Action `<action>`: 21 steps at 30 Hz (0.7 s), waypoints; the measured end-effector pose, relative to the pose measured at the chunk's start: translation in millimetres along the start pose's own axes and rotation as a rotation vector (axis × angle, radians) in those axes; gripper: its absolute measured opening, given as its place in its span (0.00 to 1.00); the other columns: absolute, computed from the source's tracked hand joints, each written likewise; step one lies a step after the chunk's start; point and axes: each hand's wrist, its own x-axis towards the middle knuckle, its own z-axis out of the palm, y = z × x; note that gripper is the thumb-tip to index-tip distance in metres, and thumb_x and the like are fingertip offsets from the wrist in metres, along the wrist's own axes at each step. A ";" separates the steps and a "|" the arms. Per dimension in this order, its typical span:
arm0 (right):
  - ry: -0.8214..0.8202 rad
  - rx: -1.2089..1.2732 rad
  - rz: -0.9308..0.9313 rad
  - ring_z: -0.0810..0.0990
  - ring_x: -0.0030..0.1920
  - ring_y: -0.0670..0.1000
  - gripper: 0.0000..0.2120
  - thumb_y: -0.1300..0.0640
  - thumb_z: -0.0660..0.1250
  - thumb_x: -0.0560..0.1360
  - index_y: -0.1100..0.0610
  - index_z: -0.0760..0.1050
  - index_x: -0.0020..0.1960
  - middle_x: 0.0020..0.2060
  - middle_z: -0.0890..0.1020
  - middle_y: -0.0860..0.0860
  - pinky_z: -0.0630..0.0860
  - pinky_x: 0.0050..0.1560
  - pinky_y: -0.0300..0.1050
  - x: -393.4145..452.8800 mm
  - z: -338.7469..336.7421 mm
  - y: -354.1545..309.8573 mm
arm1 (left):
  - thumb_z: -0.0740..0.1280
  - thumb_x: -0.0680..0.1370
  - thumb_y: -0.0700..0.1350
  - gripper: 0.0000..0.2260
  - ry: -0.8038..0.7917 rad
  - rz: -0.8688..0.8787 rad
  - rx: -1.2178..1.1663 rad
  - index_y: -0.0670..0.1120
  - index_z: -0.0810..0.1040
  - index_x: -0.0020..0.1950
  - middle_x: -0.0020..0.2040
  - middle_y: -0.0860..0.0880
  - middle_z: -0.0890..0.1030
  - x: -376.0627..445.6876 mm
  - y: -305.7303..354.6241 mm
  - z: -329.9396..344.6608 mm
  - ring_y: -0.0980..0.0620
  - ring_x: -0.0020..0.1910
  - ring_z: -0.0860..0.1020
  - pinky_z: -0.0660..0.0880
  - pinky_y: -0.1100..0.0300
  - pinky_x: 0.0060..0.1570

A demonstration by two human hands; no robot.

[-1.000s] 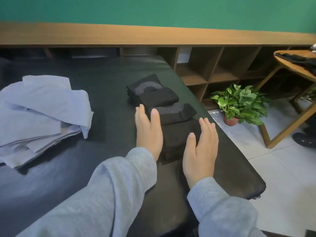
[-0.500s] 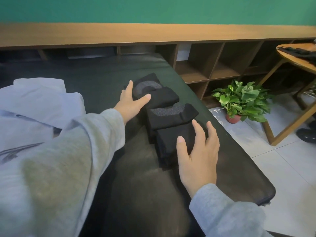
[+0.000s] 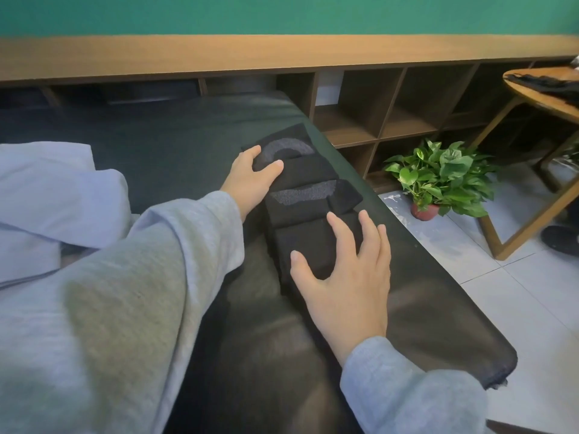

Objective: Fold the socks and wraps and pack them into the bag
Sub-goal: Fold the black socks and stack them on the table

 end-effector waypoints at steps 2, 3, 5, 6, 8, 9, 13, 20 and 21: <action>0.006 0.015 0.031 0.40 0.74 0.49 0.31 0.36 0.59 0.71 0.38 0.55 0.71 0.75 0.47 0.43 0.50 0.74 0.55 5.7 0.1 -1.2 | 0.65 0.68 0.61 0.35 -0.002 0.004 0.010 0.56 0.60 0.73 0.73 0.53 0.62 3.2 -0.2 3.3 0.52 0.69 0.66 0.65 0.51 0.68; 0.013 0.020 0.040 0.39 0.74 0.49 0.31 0.37 0.60 0.71 0.39 0.55 0.72 0.75 0.47 0.43 0.50 0.74 0.56 7.4 0.5 -1.7 | 0.65 0.69 0.60 0.34 0.001 0.005 0.015 0.56 0.60 0.73 0.73 0.53 0.62 4.5 -0.1 4.6 0.51 0.69 0.66 0.65 0.51 0.68; 0.016 0.027 0.045 0.38 0.74 0.49 0.31 0.38 0.59 0.72 0.39 0.54 0.72 0.75 0.45 0.42 0.49 0.74 0.56 9.6 1.9 -2.2 | 0.65 0.71 0.59 0.33 0.006 0.011 0.017 0.56 0.60 0.73 0.73 0.53 0.62 5.7 0.6 6.3 0.51 0.69 0.66 0.65 0.51 0.68; 0.015 0.031 0.043 0.37 0.74 0.48 0.31 0.38 0.59 0.72 0.40 0.53 0.73 0.75 0.44 0.42 0.48 0.75 0.56 10.2 2.6 -1.8 | 0.65 0.72 0.58 0.32 0.006 0.015 0.010 0.56 0.59 0.73 0.73 0.53 0.62 5.0 1.6 6.4 0.51 0.68 0.67 0.65 0.51 0.68; 0.020 0.044 0.032 0.36 0.74 0.48 0.32 0.38 0.59 0.72 0.40 0.52 0.74 0.75 0.44 0.42 0.47 0.75 0.56 10.4 2.2 -0.7 | 0.64 0.74 0.57 0.30 0.011 0.029 -0.035 0.58 0.58 0.74 0.73 0.53 0.62 -0.6 4.1 5.0 0.52 0.69 0.66 0.65 0.51 0.68; 0.028 0.060 0.025 0.36 0.74 0.47 0.33 0.38 0.59 0.72 0.41 0.52 0.74 0.75 0.44 0.42 0.47 0.75 0.56 10.1 1.5 -0.5 | 0.64 0.75 0.57 0.29 0.024 0.033 -0.076 0.60 0.57 0.74 0.73 0.53 0.61 -6.1 5.5 3.1 0.53 0.69 0.65 0.63 0.51 0.69; 0.094 0.094 -0.002 0.37 0.75 0.48 0.32 0.41 0.59 0.73 0.41 0.52 0.74 0.76 0.45 0.44 0.44 0.74 0.56 8.9 -0.6 0.4 | 0.59 0.78 0.58 0.26 0.060 0.014 -0.203 0.66 0.51 0.73 0.76 0.57 0.52 -44.4 11.5 -5.9 0.55 0.73 0.56 0.55 0.54 0.68; 0.281 0.056 -0.089 0.45 0.75 0.55 0.31 0.46 0.59 0.72 0.51 0.60 0.74 0.75 0.54 0.53 0.45 0.71 0.63 1.8 2.4 -3.4 | 0.61 0.79 0.52 0.23 0.051 0.190 -0.064 0.64 0.57 0.71 0.75 0.60 0.51 -150.8 -10.2 -37.0 0.66 0.71 0.54 0.54 0.58 0.72; 0.283 0.052 -0.120 0.47 0.75 0.55 0.30 0.48 0.60 0.72 0.52 0.61 0.73 0.75 0.56 0.54 0.45 0.71 0.63 0.1 2.2 -4.6 | 0.62 0.78 0.51 0.22 0.075 0.252 -0.024 0.64 0.60 0.70 0.75 0.59 0.54 -166.4 -14.7 -45.4 0.66 0.72 0.54 0.54 0.59 0.72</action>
